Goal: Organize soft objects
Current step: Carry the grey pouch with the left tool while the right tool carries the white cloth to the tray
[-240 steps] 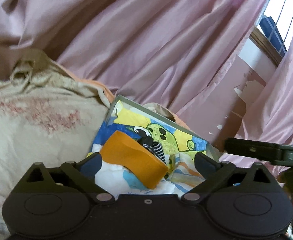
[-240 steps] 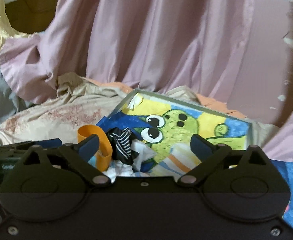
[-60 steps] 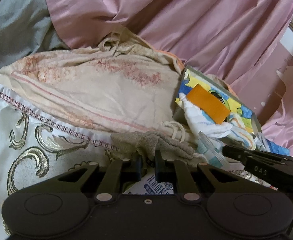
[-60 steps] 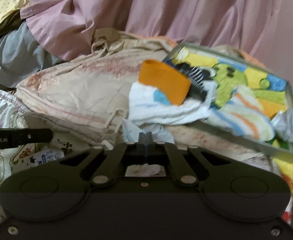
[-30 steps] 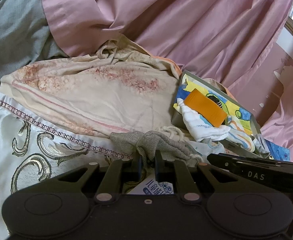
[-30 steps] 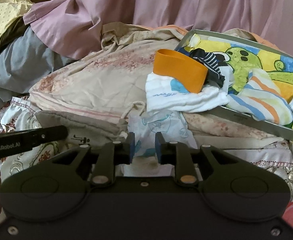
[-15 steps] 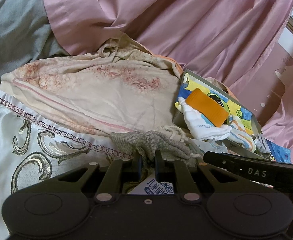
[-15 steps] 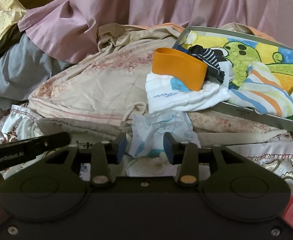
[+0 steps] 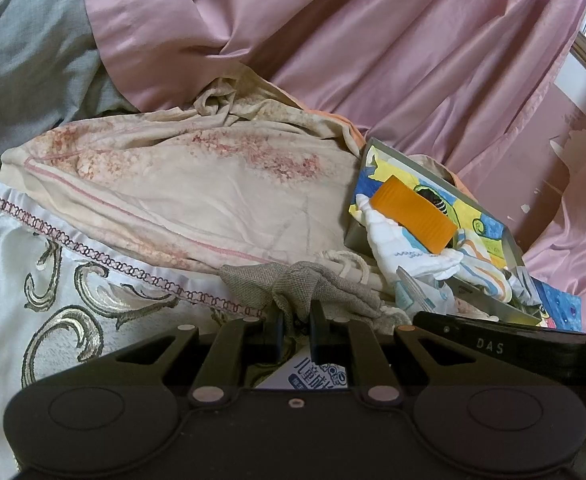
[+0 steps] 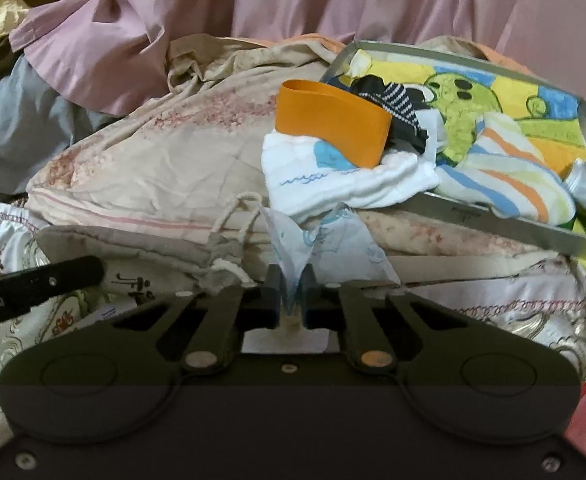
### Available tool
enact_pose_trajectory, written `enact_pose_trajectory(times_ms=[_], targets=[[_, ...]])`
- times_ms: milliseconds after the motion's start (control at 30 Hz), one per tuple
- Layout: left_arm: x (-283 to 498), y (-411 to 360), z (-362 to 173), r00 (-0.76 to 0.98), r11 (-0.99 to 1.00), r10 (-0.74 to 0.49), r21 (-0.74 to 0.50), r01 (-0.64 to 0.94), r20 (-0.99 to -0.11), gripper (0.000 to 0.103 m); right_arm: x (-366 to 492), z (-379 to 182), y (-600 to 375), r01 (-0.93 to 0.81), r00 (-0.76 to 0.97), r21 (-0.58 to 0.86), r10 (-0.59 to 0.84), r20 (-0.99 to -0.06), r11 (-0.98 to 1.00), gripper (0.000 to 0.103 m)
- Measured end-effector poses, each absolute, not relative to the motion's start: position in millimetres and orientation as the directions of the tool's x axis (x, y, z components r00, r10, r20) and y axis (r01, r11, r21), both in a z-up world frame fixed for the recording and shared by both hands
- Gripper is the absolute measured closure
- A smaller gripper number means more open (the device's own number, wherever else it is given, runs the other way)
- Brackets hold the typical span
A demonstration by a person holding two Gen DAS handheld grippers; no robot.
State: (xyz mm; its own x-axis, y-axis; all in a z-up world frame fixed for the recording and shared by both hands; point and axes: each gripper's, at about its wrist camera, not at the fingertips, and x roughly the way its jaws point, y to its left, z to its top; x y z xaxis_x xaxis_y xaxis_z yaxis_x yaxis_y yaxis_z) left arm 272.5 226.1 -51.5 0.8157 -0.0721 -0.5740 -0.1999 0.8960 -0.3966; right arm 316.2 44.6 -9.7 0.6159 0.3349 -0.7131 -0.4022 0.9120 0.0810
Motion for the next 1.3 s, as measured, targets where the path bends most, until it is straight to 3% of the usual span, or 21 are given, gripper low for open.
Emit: enact_pose_trajectory(times_ms=[233, 633, 1000, 1300], targets=[[265.7, 225.8, -41.3, 0.853, 0.896, -0.065, -0.406, -0.179, -0.518, 0.091, 299.2, 11.6, 32.8, -0.428, 0.673, 0.045, 0.352, -0.651, 0.903, 0.102], [270.9, 209.5, -11.9, 0.95, 0.896, -0.074, -0.44, -0.07, -0.303, 0.091, 295.6, 55.3, -15.2, -0.426, 0.769, 0.0, 0.362, -0.527, 0.905, 0.102], [350.0, 179.6, -25.1, 0.944, 0.904, -0.131, -0.428, -0.012, -0.302, 0.091, 347.2, 27.7, -28.1, -0.411, 0.764, 0.024, 0.358, -0.537, 0.912, 0.101], [430.0, 159.7, -39.2, 0.898, 0.922, -0.178, -0.388, 0.009, -0.402, 0.091, 406.6, 5.3, -49.1, -0.375, 0.739, 0.025, 0.314, -0.596, 0.927, 0.101]])
